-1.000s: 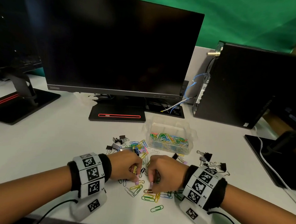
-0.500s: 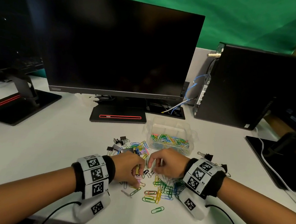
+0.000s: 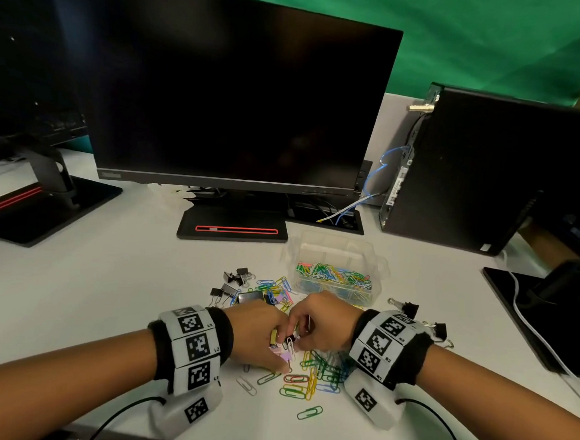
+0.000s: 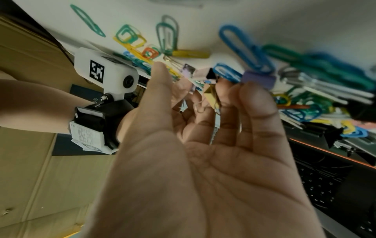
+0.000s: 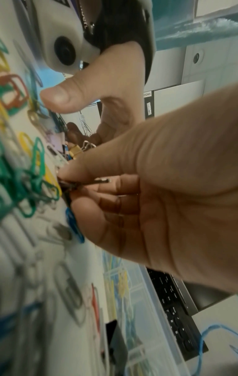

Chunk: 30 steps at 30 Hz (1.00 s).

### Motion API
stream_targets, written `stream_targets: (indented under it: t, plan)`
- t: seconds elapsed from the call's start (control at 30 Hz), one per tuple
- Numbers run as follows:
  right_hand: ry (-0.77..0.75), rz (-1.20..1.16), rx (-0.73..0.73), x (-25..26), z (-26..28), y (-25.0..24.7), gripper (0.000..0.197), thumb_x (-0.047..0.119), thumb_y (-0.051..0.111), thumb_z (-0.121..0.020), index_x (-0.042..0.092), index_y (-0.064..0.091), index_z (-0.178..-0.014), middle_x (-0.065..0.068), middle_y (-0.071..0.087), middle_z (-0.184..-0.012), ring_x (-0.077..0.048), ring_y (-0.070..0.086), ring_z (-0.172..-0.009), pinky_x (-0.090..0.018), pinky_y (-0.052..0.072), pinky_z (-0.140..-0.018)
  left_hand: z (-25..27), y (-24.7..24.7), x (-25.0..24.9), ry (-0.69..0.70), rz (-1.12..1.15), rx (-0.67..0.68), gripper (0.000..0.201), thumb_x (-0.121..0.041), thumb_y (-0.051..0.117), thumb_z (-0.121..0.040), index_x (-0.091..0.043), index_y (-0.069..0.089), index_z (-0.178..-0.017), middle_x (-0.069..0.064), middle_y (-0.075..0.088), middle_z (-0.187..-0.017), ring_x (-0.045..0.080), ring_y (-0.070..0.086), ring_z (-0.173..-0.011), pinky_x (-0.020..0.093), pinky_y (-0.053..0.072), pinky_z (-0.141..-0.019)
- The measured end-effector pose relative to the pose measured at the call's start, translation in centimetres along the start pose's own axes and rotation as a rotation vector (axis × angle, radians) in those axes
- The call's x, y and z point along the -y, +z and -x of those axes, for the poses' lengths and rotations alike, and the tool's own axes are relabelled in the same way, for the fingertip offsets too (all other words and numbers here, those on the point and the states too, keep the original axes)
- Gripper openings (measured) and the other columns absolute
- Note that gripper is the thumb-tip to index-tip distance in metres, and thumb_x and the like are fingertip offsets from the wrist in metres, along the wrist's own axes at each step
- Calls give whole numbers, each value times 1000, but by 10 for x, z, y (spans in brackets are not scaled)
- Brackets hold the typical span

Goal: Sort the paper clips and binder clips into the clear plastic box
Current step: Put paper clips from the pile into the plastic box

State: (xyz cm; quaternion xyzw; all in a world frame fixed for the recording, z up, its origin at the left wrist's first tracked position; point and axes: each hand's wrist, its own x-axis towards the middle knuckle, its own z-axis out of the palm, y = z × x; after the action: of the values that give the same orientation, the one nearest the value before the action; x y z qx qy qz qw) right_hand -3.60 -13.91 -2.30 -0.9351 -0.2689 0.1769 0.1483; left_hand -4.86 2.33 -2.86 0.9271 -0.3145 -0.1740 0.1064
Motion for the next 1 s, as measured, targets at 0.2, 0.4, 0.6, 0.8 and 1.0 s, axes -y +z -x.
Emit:
stream_targets:
  t: [0.2, 0.4, 0.6, 0.8, 1.0]
  plan:
    - [37, 46, -30, 0, 1, 3, 17, 16, 71, -75, 9, 68, -91, 0, 59, -76, -12, 51, -69, -12, 32, -52, -6, 4, -4, 6, -29, -6, 31, -41, 67, -78, -16, 55, -92, -14, 39, -66, 14, 44, -77, 29, 40, -73]
    - [66, 25, -21, -6, 4, -2, 16, 18, 71, -77, 13, 70, -93, -7, 69, -88, -11, 54, -72, -22, 42, -67, -7, -1, -4, -2, -24, 17, 26, -32, 65, -82, -14, 60, -100, -10, 43, -71, 13, 44, -79, 27, 40, -74]
    - [68, -7, -15, -10, 6, -7, 25, 25, 72, -79, 14, 70, -101, -8, 70, -95, -11, 54, -74, -23, 43, -68, -5, -4, -5, 16, -64, 5, 23, -28, 65, -80, -12, 61, -96, -12, 40, -63, 10, 42, -66, 27, 41, -73]
    - [104, -15, -12, -7, 2, -4, 27, 27, 78, -73, 10, 72, -93, 7, 55, -65, -8, 51, -58, -15, 36, -53, -5, -1, -5, 12, -82, -20, 23, -34, 65, -80, -15, 60, -94, -12, 42, -62, 10, 42, -64, 22, 33, -75]
    - [88, 14, -7, -4, -1, -2, 23, 23, 77, -74, 9, 72, -91, 3, 58, -72, -12, 53, -66, -16, 36, -54, -2, -9, -6, -1, -15, -29, 21, -26, 66, -76, -14, 61, -91, -3, 54, -73, 16, 47, -72, 23, 35, -64]
